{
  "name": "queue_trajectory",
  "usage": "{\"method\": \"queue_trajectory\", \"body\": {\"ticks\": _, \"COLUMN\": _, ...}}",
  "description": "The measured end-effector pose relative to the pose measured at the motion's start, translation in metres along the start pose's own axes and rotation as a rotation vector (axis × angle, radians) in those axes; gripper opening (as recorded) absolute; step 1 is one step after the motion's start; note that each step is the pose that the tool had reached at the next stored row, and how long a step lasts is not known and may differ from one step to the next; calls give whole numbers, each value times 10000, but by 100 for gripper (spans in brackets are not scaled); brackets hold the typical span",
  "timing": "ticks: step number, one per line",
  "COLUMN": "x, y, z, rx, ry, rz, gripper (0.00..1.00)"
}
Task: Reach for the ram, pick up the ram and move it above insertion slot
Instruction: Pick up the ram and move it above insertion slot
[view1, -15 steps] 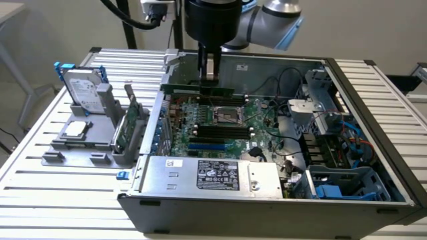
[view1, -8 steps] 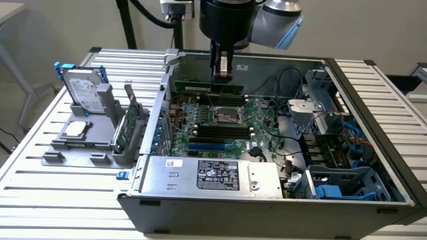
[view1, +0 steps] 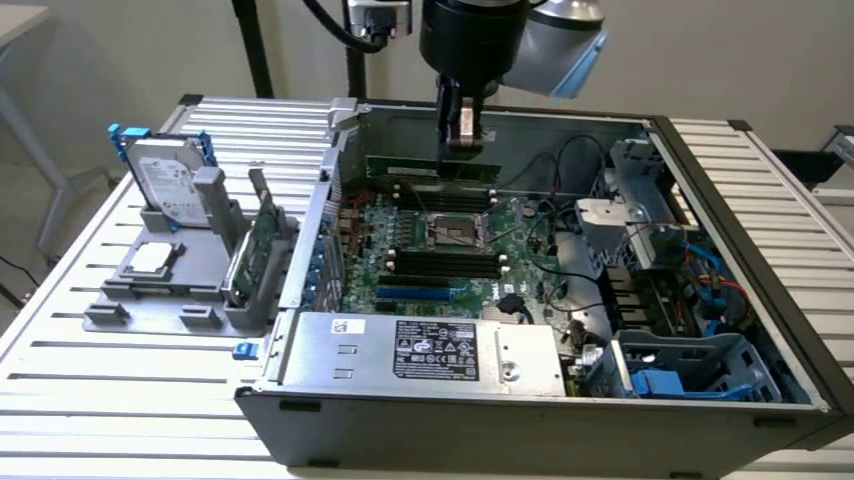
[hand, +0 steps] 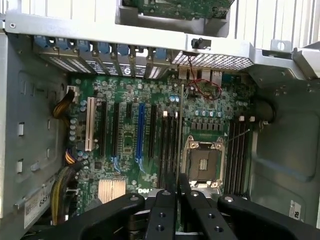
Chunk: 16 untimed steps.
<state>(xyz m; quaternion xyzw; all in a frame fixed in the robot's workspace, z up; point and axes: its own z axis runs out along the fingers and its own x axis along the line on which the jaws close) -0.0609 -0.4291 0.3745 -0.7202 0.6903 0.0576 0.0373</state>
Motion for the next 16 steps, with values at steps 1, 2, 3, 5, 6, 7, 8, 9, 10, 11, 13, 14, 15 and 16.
{"method": "queue_trajectory", "body": {"ticks": 1, "x": -22, "y": -16, "z": 8, "rx": 5, "ry": -2, "rz": -1, "gripper": 13}}
{"method": "queue_trajectory", "body": {"ticks": 2, "x": -44, "y": -31, "z": 15, "rx": 10, "ry": 0, "rz": -2, "gripper": 13}}
{"method": "queue_trajectory", "body": {"ticks": 3, "x": -67, "y": -45, "z": 22, "rx": 19, "ry": 0, "rz": -1, "gripper": 13}}
{"method": "queue_trajectory", "body": {"ticks": 5, "x": -114, "y": -74, "z": 33, "rx": 46, "ry": 2, "rz": -4, "gripper": 13}}
{"method": "queue_trajectory", "body": {"ticks": 6, "x": -136, "y": -87, "z": 39, "rx": 62, "ry": 2, "rz": -7, "gripper": 13}}
{"method": "queue_trajectory", "body": {"ticks": 7, "x": -157, "y": -100, "z": 44, "rx": 78, "ry": 3, "rz": -10, "gripper": 13}}
{"method": "queue_trajectory", "body": {"ticks": 8, "x": -177, "y": -113, "z": 49, "rx": 96, "ry": 3, "rz": -14, "gripper": 13}}
{"method": "queue_trajectory", "body": {"ticks": 9, "x": -193, "y": -120, "z": 52, "rx": 119, "ry": 5, "rz": -17, "gripper": 13}}
{"method": "queue_trajectory", "body": {"ticks": 10, "x": -201, "y": -122, "z": 54, "rx": 128, "ry": 6, "rz": -18, "gripper": 13}}
{"method": "queue_trajectory", "body": {"ticks": 11, "x": -203, "y": -122, "z": 54, "rx": 129, "ry": 6, "rz": -18, "gripper": 13}}
{"method": "queue_trajectory", "body": {"ticks": 13, "x": -203, "y": -122, "z": 55, "rx": 129, "ry": 5, "rz": -17, "gripper": 13}}
{"method": "queue_trajectory", "body": {"ticks": 14, "x": -203, "y": -122, "z": 55, "rx": 128, "ry": 5, "rz": -17, "gripper": 13}}
{"method": "queue_trajectory", "body": {"ticks": 15, "x": -203, "y": -122, "z": 55, "rx": 129, "ry": 5, "rz": -17, "gripper": 13}}
{"method": "queue_trajectory", "body": {"ticks": 16, "x": -203, "y": -122, "z": 55, "rx": 129, "ry": 5, "rz": -17, "gripper": 13}}
